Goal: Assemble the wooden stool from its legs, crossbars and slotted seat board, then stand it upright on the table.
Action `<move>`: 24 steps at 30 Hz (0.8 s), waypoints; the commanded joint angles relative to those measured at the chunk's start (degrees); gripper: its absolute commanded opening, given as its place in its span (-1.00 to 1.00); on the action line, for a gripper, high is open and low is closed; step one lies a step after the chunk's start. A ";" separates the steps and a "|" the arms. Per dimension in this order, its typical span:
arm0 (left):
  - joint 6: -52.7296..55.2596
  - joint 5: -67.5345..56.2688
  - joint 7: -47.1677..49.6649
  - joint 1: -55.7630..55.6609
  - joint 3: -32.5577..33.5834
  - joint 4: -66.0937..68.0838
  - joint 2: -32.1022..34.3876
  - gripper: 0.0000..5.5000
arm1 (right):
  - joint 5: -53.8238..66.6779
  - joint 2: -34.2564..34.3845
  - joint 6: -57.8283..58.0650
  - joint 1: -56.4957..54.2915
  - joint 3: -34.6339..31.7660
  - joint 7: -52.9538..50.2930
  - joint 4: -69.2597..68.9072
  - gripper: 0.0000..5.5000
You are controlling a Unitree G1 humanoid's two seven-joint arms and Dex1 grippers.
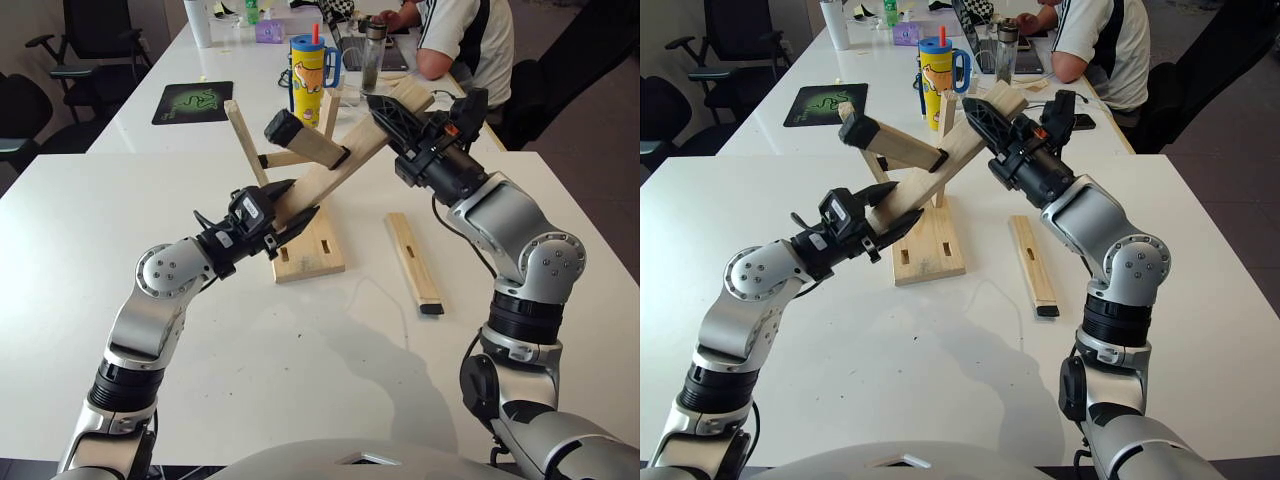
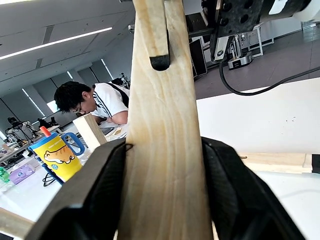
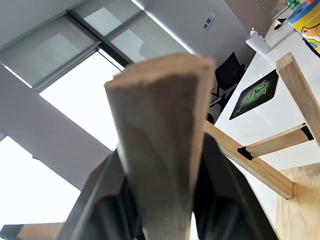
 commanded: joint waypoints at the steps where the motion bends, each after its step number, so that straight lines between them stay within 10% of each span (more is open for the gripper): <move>1: 0.08 0.56 2.07 2.17 2.38 3.43 -0.68 0.08 | -7.16 -1.21 -2.88 -0.20 0.43 0.02 0.17 -0.62; 24: -5.09 4.51 3.01 4.82 3.98 13.27 -1.03 0.18 | -46.18 4.11 -12.38 9.82 7.01 6.86 6.50 -0.63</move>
